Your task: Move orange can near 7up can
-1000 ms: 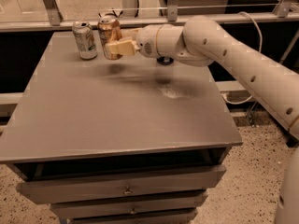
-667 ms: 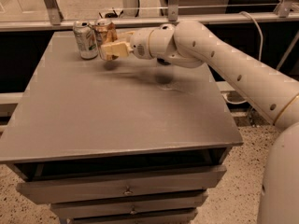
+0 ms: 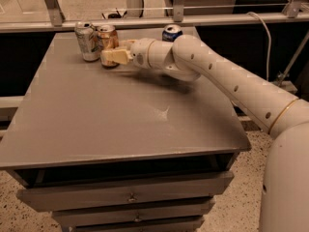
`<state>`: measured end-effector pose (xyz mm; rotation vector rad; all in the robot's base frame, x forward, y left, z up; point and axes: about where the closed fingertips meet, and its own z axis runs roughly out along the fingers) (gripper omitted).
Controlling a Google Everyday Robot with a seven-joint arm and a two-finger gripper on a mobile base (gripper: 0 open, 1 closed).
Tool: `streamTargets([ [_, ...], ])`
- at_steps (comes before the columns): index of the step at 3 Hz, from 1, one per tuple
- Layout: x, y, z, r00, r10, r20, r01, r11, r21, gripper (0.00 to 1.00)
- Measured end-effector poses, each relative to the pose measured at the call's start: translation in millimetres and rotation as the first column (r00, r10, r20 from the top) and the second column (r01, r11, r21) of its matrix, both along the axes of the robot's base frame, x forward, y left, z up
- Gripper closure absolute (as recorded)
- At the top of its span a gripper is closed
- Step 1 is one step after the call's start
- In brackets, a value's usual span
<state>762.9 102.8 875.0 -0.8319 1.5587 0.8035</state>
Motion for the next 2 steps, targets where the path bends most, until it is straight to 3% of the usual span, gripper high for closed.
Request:
streamTargets([
  [2, 3.9, 6.8, -9.8, 0.9992, -0.040, -0.001, 0.040, 0.999, 0.014, 0.00],
])
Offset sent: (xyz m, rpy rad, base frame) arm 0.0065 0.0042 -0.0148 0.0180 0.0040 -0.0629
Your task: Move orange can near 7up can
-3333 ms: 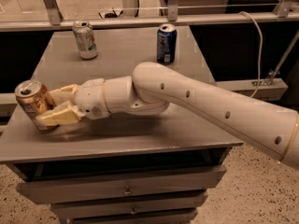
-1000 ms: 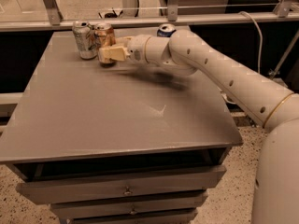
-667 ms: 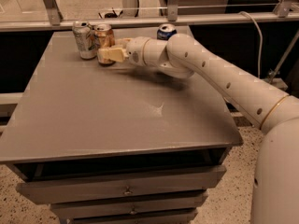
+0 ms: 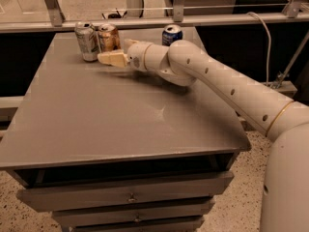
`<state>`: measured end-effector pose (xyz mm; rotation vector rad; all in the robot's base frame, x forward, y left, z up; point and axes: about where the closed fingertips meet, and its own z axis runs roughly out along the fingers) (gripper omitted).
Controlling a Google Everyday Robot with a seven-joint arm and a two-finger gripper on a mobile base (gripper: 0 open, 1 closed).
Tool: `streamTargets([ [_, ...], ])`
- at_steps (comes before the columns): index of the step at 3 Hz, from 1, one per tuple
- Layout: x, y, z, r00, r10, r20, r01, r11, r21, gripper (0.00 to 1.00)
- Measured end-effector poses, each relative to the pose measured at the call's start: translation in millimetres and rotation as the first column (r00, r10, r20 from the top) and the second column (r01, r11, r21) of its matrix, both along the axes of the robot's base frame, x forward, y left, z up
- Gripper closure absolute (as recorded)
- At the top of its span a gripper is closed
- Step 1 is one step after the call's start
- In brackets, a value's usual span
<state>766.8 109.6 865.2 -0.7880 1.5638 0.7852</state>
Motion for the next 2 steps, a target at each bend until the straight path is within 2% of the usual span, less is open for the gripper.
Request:
streamTargets([
  [1, -6.6, 0.4, 2.3, 0.9999, -0.001, 0.014, 0.001, 1.000, 0.001, 0.00],
  [2, -33.0, -14.1, 8.8, 0.9991, 0.005, 0.043, -0.005, 1.000, 0.001, 0.00],
])
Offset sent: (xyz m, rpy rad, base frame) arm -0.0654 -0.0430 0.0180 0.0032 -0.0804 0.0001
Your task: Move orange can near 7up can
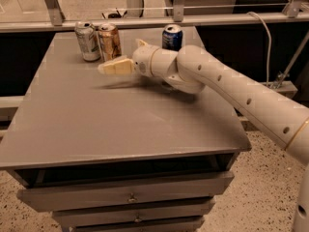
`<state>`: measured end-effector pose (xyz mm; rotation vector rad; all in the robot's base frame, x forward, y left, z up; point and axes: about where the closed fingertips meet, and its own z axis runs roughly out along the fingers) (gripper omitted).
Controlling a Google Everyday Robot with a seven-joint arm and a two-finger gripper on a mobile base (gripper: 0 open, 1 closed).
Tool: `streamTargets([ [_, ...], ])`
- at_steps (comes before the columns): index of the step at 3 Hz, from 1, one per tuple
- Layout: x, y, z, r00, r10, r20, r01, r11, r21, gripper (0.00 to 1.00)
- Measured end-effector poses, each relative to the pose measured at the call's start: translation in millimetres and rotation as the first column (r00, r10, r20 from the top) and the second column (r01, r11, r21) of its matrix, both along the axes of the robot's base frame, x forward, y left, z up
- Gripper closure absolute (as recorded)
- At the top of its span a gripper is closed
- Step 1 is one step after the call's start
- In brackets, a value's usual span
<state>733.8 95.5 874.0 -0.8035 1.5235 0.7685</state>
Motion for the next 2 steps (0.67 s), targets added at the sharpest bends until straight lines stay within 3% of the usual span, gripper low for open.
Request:
streamTargets([
  [1, -44.5, -23.9, 2.0, 0.9992, 0.034, 0.021, -0.034, 0.999, -0.004, 0.00],
  [2, -72.2, -69.0, 4.6, 0.9979, 0.048, 0.044, -0.048, 0.999, -0.012, 0.00],
])
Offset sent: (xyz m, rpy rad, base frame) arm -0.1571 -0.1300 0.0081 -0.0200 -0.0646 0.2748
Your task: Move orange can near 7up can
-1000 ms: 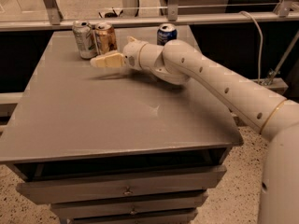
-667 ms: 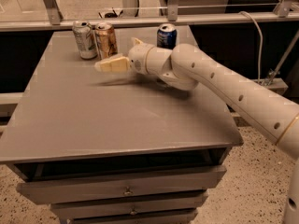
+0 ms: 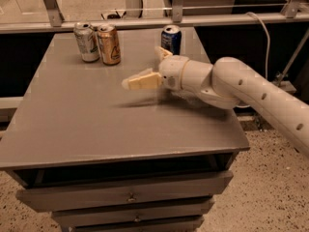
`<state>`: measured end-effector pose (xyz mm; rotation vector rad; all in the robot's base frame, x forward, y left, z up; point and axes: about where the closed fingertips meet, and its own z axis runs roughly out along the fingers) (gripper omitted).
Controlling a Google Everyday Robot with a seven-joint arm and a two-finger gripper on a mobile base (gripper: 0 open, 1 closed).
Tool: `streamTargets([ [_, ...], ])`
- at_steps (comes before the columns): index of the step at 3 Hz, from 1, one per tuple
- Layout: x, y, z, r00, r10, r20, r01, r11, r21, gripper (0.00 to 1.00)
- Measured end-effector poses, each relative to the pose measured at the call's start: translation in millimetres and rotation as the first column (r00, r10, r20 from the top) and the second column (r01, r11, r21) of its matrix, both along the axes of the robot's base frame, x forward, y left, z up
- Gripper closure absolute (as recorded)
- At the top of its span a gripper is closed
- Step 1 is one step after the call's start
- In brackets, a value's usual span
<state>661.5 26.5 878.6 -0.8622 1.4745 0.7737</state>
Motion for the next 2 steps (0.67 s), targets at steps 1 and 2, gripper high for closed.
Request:
streamTargets([
  [1, -36.8, -47.6, 12.6, 0.9937, 0.108, 0.030, -0.108, 0.994, -0.016, 0.00],
  [2, -48.9, -36.2, 10.5, 0.9864, 0.163, 0.022, -0.163, 0.987, -0.017, 0.00],
])
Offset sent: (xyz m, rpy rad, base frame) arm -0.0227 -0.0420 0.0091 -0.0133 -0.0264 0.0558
